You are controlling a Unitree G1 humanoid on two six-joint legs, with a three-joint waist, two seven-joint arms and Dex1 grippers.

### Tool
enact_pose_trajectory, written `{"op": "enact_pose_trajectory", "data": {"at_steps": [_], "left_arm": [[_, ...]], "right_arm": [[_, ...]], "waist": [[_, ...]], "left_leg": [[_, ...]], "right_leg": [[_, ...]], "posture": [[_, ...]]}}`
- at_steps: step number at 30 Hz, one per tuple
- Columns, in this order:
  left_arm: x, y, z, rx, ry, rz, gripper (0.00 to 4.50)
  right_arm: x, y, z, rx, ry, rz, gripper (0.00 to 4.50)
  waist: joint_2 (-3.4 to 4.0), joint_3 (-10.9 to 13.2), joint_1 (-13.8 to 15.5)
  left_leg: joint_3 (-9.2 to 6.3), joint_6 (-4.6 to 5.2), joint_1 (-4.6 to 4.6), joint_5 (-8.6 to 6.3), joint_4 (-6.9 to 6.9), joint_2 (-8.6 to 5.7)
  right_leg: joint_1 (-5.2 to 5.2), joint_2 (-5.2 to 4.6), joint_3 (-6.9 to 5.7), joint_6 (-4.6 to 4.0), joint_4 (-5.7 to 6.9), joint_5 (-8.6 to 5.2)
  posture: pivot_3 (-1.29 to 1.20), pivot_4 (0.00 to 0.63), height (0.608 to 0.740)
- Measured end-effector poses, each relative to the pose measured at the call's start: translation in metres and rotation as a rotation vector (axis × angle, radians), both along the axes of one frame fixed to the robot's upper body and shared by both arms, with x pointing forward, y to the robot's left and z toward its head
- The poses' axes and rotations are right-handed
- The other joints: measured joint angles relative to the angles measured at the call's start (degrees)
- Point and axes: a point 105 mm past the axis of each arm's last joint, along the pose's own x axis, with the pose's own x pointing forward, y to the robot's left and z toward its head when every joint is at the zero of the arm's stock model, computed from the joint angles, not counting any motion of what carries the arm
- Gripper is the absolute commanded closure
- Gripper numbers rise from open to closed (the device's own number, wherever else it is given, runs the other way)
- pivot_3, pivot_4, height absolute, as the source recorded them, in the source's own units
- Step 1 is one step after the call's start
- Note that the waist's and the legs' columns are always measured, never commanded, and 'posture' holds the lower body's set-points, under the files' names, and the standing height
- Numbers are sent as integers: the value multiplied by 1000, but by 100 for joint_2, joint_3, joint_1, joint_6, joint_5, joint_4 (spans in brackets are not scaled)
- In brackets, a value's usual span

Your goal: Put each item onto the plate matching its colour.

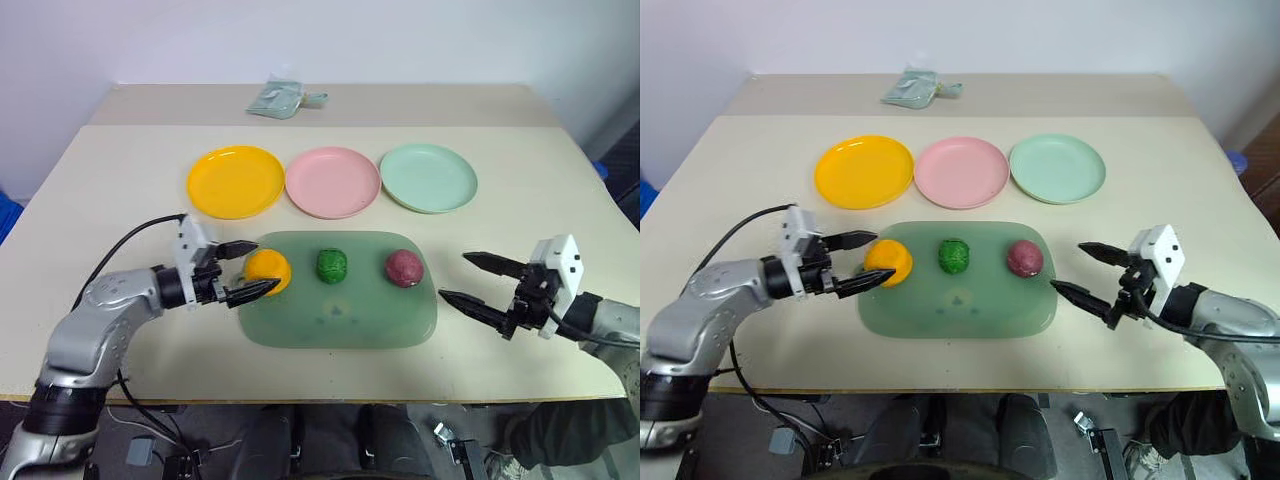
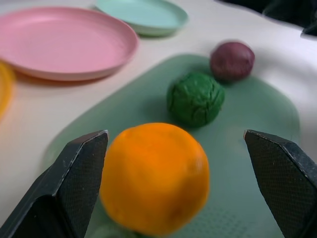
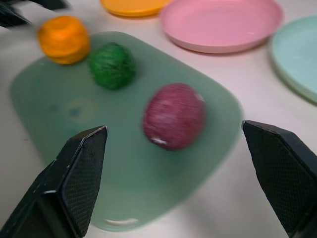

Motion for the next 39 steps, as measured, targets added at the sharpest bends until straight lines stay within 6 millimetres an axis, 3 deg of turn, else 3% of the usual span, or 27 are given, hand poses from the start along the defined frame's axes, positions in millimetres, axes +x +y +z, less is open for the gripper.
{"op": "enact_pose_trajectory", "data": {"at_steps": [4,5,7,8,14,19,22,27,28,29,30,36,39], "left_arm": [[13,-4,-11,79,0,-23,0],[15,-5,-14,86,4,-23,543],[19,-6,-15,89,-7,-31,1196],[20,-6,-15,87,-10,-32,1268],[31,-1,-13,47,-31,55,1268],[92,42,18,-7,-152,500,1268],[116,69,31,2,-190,721,1268],[148,71,16,-51,-83,888,1268],[153,67,14,-54,-69,891,769],[157,65,15,-59,-68,891,225],[160,65,16,-59,-70,892,23],[163,66,19,-53,-126,882,23],[155,73,35,-65,-228,856,23]], "right_arm": [[-6,13,-1,20,-7,5,63],[-7,15,-1,20,-9,4,0],[-8,17,-3,27,-6,0,0],[-9,18,-4,30,-6,-1,0],[-5,27,-5,29,-25,5,0],[4,40,2,33,-68,33,0],[8,46,4,43,-86,45,0],[18,59,7,59,-105,69,0],[20,64,9,66,-113,80,0],[21,67,9,68,-118,82,0],[24,70,9,64,-124,83,0],[34,82,6,73,-114,61,0],[35,92,2,35,-114,82,0]], "waist": [[-2,1,5],[-2,1,7],[-3,1,9],[-3,0,5],[-4,1,1],[-18,7,15],[-18,6,3],[-41,8,35],[-45,6,28],[-46,6,19],[-47,6,1],[-47,6,-11],[-47,6,-17]], "left_leg": [[0,3,-2,0,1,-2],[0,3,-2,0,2,-2],[0,4,-2,0,3,-2],[0,4,-2,-1,3,-2],[-1,4,-1,0,7,-2],[-17,11,-15,-4,42,-2],[-10,25,-16,-12,51,-3],[-11,31,-26,-16,73,-9],[-10,32,-26,-16,73,-9],[-10,32,-26,-17,73,-9],[-8,32,-26,-17,70,-9],[1,30,-27,-16,66,-4],[1,29,-27,-16,67,-3]], "right_leg": [[0,0,-1,1,0,0],[0,0,-1,1,0,0],[1,0,-2,2,0,0],[1,0,-1,2,1,1],[0,1,-1,2,8,0],[2,6,-10,4,21,0],[3,6,-9,6,22,0],[7,4,-14,14,22,3],[7,5,-14,15,23,4],[7,4,-14,16,23,4],[5,5,-14,16,24,4],[-2,5,-15,17,26,4],[-2,3,-14,17,26,4]], "posture": [[0,150,740],[0,150,740],[0,150,740],[0,150,740],[0,150,740],[0,150,740],[0,150,740],[0,150,740],[0,150,740],[0,150,740],[0,150,740],[0,150,740],[0,150,740]]}}
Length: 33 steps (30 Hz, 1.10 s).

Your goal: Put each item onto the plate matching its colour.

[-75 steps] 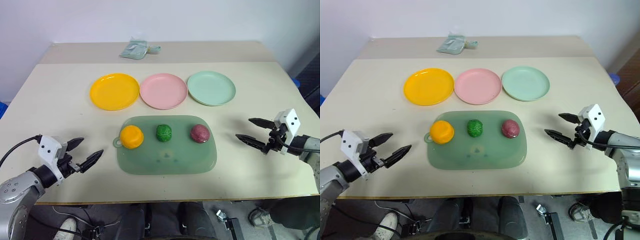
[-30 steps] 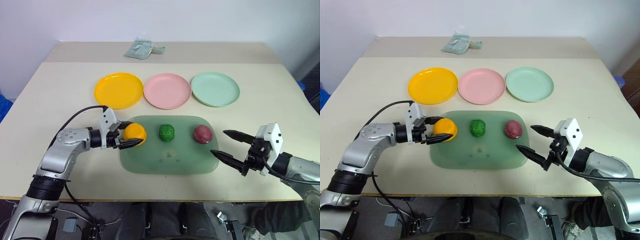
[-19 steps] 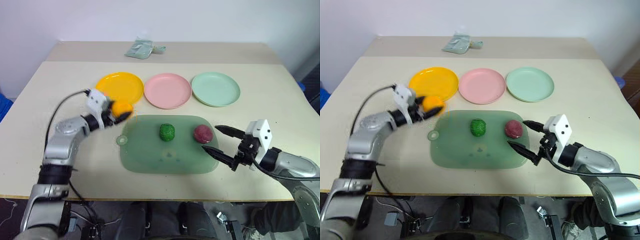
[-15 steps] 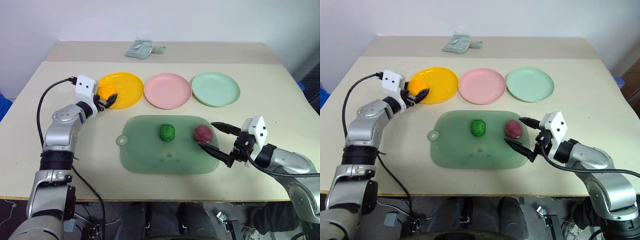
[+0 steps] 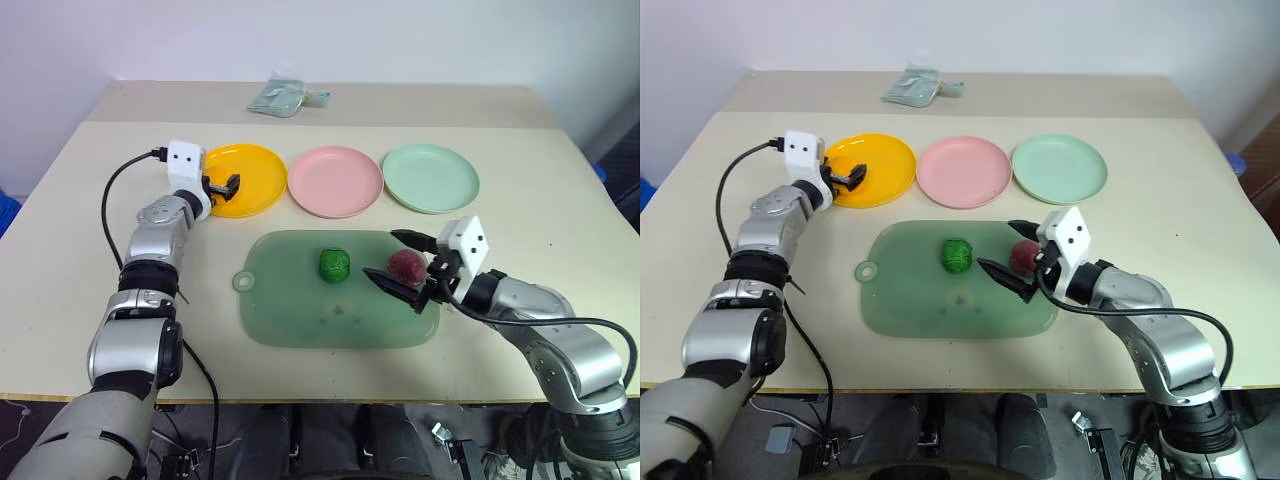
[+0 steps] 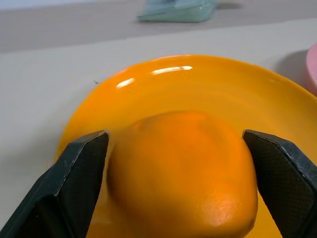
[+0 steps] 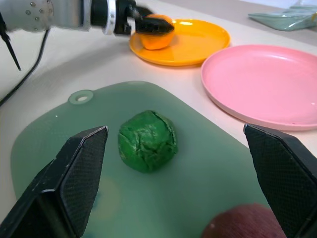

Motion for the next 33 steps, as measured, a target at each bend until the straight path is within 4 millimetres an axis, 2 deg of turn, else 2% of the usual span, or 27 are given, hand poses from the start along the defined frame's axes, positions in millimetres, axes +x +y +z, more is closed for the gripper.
{"op": "enact_pose_trajectory", "data": {"at_steps": [3,6,8,11,13,16,19,22,23,25,27,29,31,33], "left_arm": [[-15,2,20,62,-107,-48,23],[-35,1,23,120,-148,-100,23],[-46,-1,17,125,-131,-129,23],[-73,-7,7,145,-92,-229,23],[-100,-21,-3,165,-54,-370,23],[-145,-54,-24,181,42,-629,23],[-166,-69,-32,161,90,-738,0],[-176,-77,-30,136,98,-788,0],[-178,-78,-30,131,105,-799,0],[-181,-79,-31,129,113,-812,0],[-184,-78,-33,134,123,-819,0],[-186,-80,-34,133,129,-833,0],[-189,-83,-35,133,131,-851,0],[-192,-89,-35,133,126,-878,0]], "right_arm": [[1,13,-4,-39,-9,33,0],[7,29,-6,-55,-27,59,0],[13,35,-11,-70,-20,59,0],[22,41,-19,-97,-8,44,0],[28,46,-23,-107,-3,38,0],[34,51,-31,-141,17,28,0],[38,52,-41,-167,47,18,840],[38,55,-40,-164,47,22,2278],[39,56,-38,-152,46,21,2449],[43,57,-25,-125,21,17,2456],[54,52,-7,-96,-27,-34,2456],[81,38,23,-60,-102,-170,2456],[111,11,46,-51,-147,-358,2456],[139,-26,50,-77,-141,-561,2456]], "waist": [[1,0,0],[1,-1,-8],[1,-1,15],[1,-1,-7],[3,0,-37],[6,0,-32],[6,0,-4],[6,0,-12],[7,0,-22],[9,1,-32],[10,2,-38],[11,2,-37],[11,2,-22],[8,0,1]], "left_leg": [[-1,-2,0,0,0,1],[-1,-2,1,0,2,1],[-5,-2,1,0,3,0],[-3,-2,1,0,1,0],[-3,-3,1,-1,-1,2],[-6,-6,1,0,-2,2],[-7,-7,1,1,0,2],[-6,-7,1,1,0,1],[-7,-7,1,1,-1,1],[-6,-7,1,1,-2,2],[-5,-7,1,1,-2,1],[-4,-7,1,1,-1,1],[-5,-7,1,1,-2,-1],[-7,-7,1,1,-3,-4]], "right_leg": [[-2,-1,0,0,-1,0],[0,-2,1,0,-1,0],[0,-2,0,-1,-2,0],[-2,-3,1,-1,-2,0],[-4,-4,3,-2,-2,-1],[-4,-6,3,-4,-6,-2],[-3,-6,4,-4,-4,-1],[-4,-5,5,-4,-5,-1],[-5,-4,5,-4,-4,-1],[-7,-3,5,-4,-3,-1],[-7,-3,5,-4,-4,-1],[-7,-3,5,-4,-1,-1],[-7,-3,5,-5,-1,-1],[-5,-4,5,-6,-3,-2]], "posture": [[0,150,740],[0,150,740],[0,150,740],[0,150,740],[0,150,740],[0,150,740],[0,150,740],[0,150,740],[0,150,740],[0,150,740],[0,150,740],[0,150,740],[0,150,740],[0,150,740]]}}
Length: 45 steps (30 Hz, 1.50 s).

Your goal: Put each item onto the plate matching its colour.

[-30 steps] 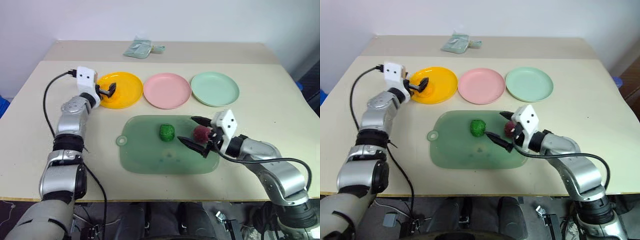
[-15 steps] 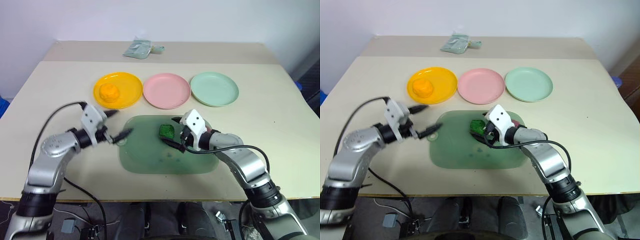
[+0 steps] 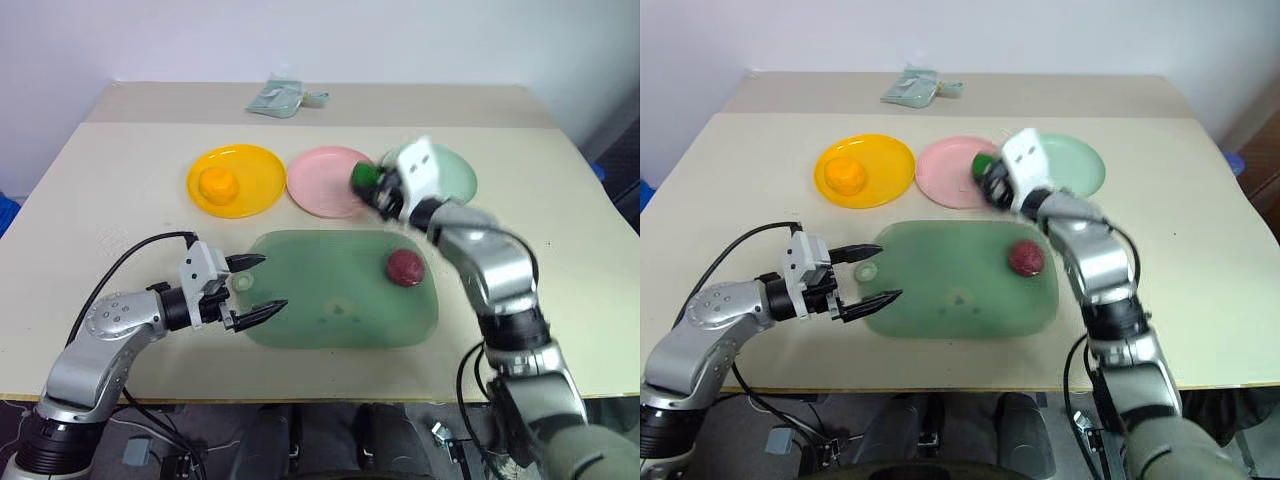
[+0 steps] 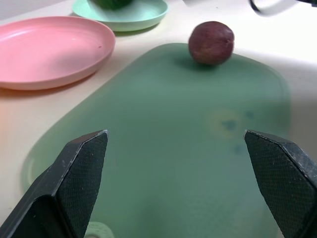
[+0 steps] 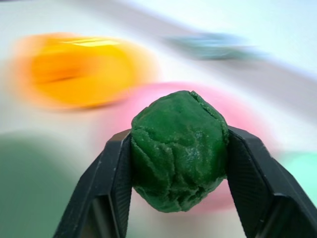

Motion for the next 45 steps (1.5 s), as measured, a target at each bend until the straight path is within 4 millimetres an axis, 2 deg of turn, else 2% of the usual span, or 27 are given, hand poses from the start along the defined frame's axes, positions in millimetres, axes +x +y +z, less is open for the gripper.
{"op": "enact_pose_trajectory", "data": {"at_steps": [1,4,6,7,9,13,15,17,21,24,28,29,32,34,37,39,42,44,45], "left_arm": [[-2,-4,0,-5,-2,-16,0],[-6,-14,-1,-22,6,-44,0],[-8,-21,-2,-34,12,-57,0],[-9,-24,-1,-41,10,-62,0],[-10,-27,1,-50,0,-59,0],[-9,-26,2,-52,-8,-38,0],[-9,-25,1,-51,-7,-28,0],[-10,-23,-1,-48,1,-19,0],[-8,-19,-4,-42,10,-8,0],[-5,-16,-6,-29,15,-4,0],[-2,-15,-4,-25,-1,-15,0],[-2,-15,-4,-25,-1,-15,0],[-1,-14,-6,-24,5,-13,0],[-1,-12,-7,-24,0,1,0],[5,0,-5,-35,-36,84,0],[17,20,-5,-72,-61,232,0],[25,46,-8,-69,-79,382,0],[24,56,-11,-57,-84,430,0],[23,59,-12,-53,-82,446,0]], "right_arm": [[12,-21,-6,-9,23,-96,2456],[29,-49,-34,-34,95,-210,2456],[36,-55,-49,-35,131,-232,1435],[39,-56,-52,-31,136,-236,1068],[41,-58,-51,-17,119,-237,63],[38,-49,-29,-7,4,-128,20],[19,-41,-12,-17,-80,34,20],[-13,-31,-9,-26,-96,231,20],[-77,-24,-41,-43,95,512,20],[-98,-26,-64,-65,225,560,20],[-103,-25,-87,-111,324,550,20],[-102,-25,-91,-121,333,537,533],[-93,-24,-91,-119,317,499,1623],[-86,-11,-80,-93,257,511,1623],[-67,23,-54,-7,129,528,1623],[-40,42,-41,24,64,450,1623],[-6,58,-41,22,61,325,1623],[8,64,-46,16,73,278,1623],[13,69,-50,19,84,265,1209]], "waist": [[0,0,0],[4,3,-73],[15,9,-158],[18,11,-185],[21,12,-214],[23,13,-230],[23,13,-140],[24,12,-73],[24,12,3],[24,12,-8],[26,11,-21],[26,11,-17],[26,11,-11],[26,11,-9],[27,11,-67],[27,11,-135],[26,11,-122],[27,11,-123],[26,11,-137]], "left_leg": [[1,0,0,0,-3,-2],[10,-1,0,2,-15,0],[13,-5,0,6,-27,4],[14,-8,0,8,-31,6],[16,-16,1,12,-43,9],[15,-18,2,14,-48,9],[7,-18,1,14,-49,8],[0,-12,2,11,-48,6],[3,-4,5,5,-27,7],[4,-3,12,5,-21,8],[4,-5,11,5,-21,8],[4,-5,11,5,-21,8],[6,-5,9,5,-18,8],[5,-6,9,6,-17,9],[5,-9,10,7,-19,11],[4,-13,9,9,-21,9],[1,-13,4,9,-24,4],[2,-12,2,9,-29,0],[3,-10,1,8,-29,-1]], "right_leg": [[1,0,1,0,-2,0],[-3,2,3,0,-1,0],[-6,5,3,0,1,0],[-9,6,3,0,1,0],[-14,9,4,0,0,0],[-15,8,6,0,-2,0],[-11,7,4,0,-6,0],[-1,5,2,0,-12,0],[4,0,4,1,-17,0],[8,-1,6,0,-11,1],[0,-2,9,-1,-7,0],[1,-2,9,-1,-8,0],[1,-2,9,-1,-9,0],[1,-1,8,-1,-9,0],[-2,1,9,-1,-7,0],[-7,2,8,-1,-2,0],[-12,1,5,-2,0,0],[-10,0,5,-2,1,0],[-10,0,5,-1,0,0]], "posture": [[0,150,740],[0,150,740],[0,150,740],[0,150,740],[0,150,740],[0,150,740],[0,150,740],[0,150,740],[0,150,740],[0,150,740],[0,150,740],[0,150,740],[0,150,740],[0,150,740],[0,150,740],[0,150,740],[0,150,740],[0,150,740],[0,150,740]]}}
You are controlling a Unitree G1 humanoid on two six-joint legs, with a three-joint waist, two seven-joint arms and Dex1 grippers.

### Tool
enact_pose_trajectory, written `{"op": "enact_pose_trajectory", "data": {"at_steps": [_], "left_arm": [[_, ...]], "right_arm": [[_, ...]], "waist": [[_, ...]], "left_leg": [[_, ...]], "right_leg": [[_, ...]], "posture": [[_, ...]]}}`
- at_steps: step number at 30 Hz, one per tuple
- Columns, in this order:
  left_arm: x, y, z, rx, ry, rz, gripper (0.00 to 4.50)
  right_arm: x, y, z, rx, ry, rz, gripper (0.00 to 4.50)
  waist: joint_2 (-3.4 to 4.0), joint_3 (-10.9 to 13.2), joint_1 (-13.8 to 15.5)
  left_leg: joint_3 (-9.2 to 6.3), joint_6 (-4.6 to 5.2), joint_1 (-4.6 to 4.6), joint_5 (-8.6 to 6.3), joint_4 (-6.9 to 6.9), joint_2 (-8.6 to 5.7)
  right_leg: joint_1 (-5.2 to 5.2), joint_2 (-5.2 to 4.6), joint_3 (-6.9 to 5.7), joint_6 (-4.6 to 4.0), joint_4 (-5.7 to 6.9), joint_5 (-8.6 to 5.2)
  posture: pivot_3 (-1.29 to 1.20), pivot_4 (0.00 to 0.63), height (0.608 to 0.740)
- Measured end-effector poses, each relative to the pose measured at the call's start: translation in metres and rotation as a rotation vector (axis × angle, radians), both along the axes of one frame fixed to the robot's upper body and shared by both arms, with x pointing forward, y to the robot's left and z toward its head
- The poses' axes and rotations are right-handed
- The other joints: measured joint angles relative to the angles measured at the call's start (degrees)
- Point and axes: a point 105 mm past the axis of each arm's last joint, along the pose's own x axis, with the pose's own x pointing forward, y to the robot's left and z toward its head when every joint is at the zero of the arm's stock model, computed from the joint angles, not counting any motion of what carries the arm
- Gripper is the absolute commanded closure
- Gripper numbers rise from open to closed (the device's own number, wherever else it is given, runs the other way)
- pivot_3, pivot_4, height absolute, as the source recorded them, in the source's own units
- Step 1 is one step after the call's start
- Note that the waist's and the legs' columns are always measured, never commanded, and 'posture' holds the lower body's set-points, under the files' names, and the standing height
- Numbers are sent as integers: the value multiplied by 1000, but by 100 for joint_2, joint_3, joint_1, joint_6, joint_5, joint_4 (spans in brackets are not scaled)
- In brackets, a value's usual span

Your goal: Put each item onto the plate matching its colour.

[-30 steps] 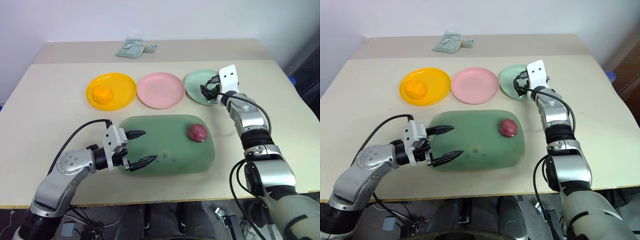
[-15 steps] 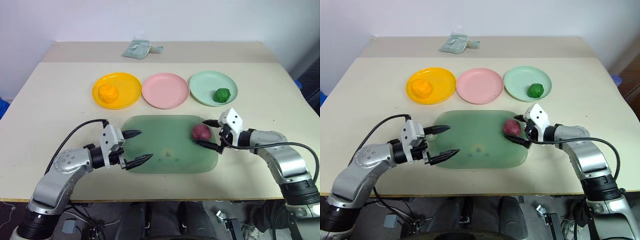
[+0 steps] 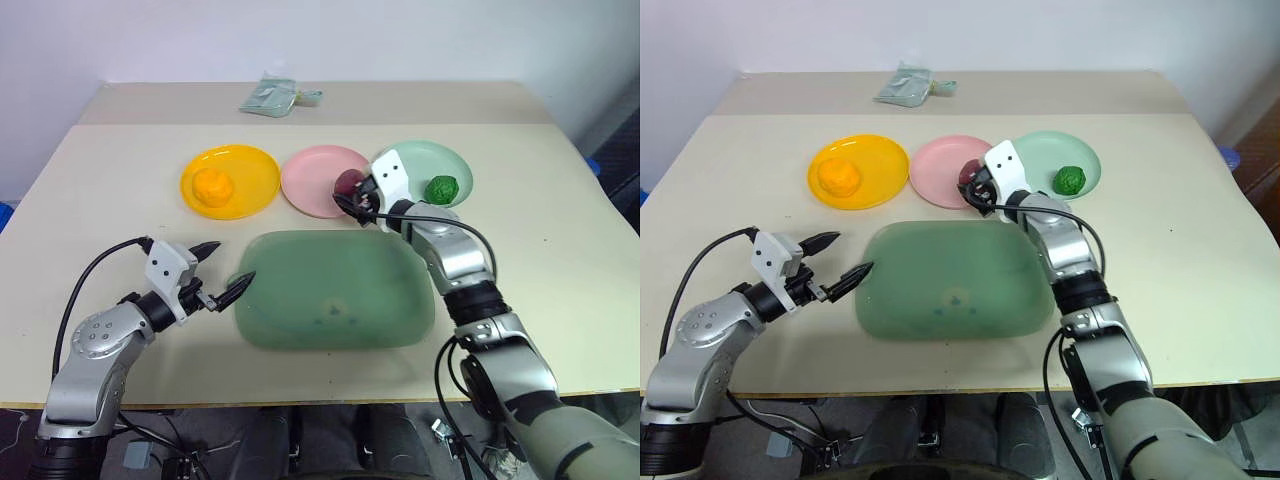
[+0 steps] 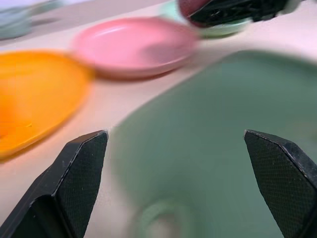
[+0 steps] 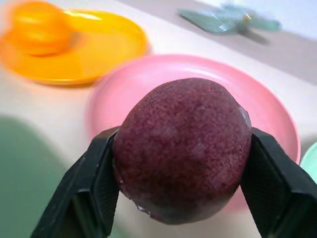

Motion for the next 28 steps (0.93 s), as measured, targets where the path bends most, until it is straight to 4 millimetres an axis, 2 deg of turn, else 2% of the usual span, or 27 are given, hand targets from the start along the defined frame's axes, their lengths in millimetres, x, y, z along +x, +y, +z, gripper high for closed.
{"op": "enact_pose_trajectory", "data": {"at_steps": [3,8,10,11,15,19,23,25,28], "left_arm": [[-9,8,-5,-2,15,43,0],[-17,2,1,-18,-15,61,0],[-17,1,3,-22,-26,70,0],[-17,2,2,-23,-24,78,0],[-16,11,4,-25,-32,127,0],[-16,43,-1,3,-14,232,0],[-20,81,-12,49,15,353,0],[-25,90,-17,56,29,386,0],[-27,93,-18,59,34,395,0]], "right_arm": [[17,14,-5,14,27,-47,26],[18,20,12,49,-81,7,26],[11,10,19,41,-139,50,26],[7,2,19,35,-153,64,26],[-19,-50,12,5,-148,117,26],[-55,-103,4,-33,-77,145,26],[-89,-161,-8,-30,48,92,26],[-98,-179,-16,-29,96,52,26],[-105,-190,-22,-37,130,28,26]], "waist": [[2,2,-71],[3,2,-39],[3,2,-10],[3,1,-2],[3,1,11],[4,2,-5],[3,1,-1],[3,1,2],[3,1,7]], "left_leg": [[4,-5,1,3,-13,3],[3,-10,1,6,-24,3],[0,-10,2,6,-24,3],[0,-10,2,6,-24,2],[0,-9,3,6,-23,2],[7,-8,7,5,-27,8],[11,-4,13,3,-28,9],[11,-2,14,1,-28,10],[10,-2,14,1,-28,11]], "right_leg": [[-6,2,-1,0,1,0],[-6,3,-2,0,-2,0],[-3,3,-2,0,-2,0],[-3,2,-2,0,-2,0],[0,1,-2,0,-5,0],[0,2,-1,0,-10,0],[6,-2,0,0,-28,0],[7,-4,1,0,-29,0],[6,-16,7,-1,-29,0]], "posture": [[0,150,740],[0,150,740],[0,150,740],[0,150,740],[0,150,740],[0,150,740],[0,150,740],[0,150,740],[0,150,740]]}}
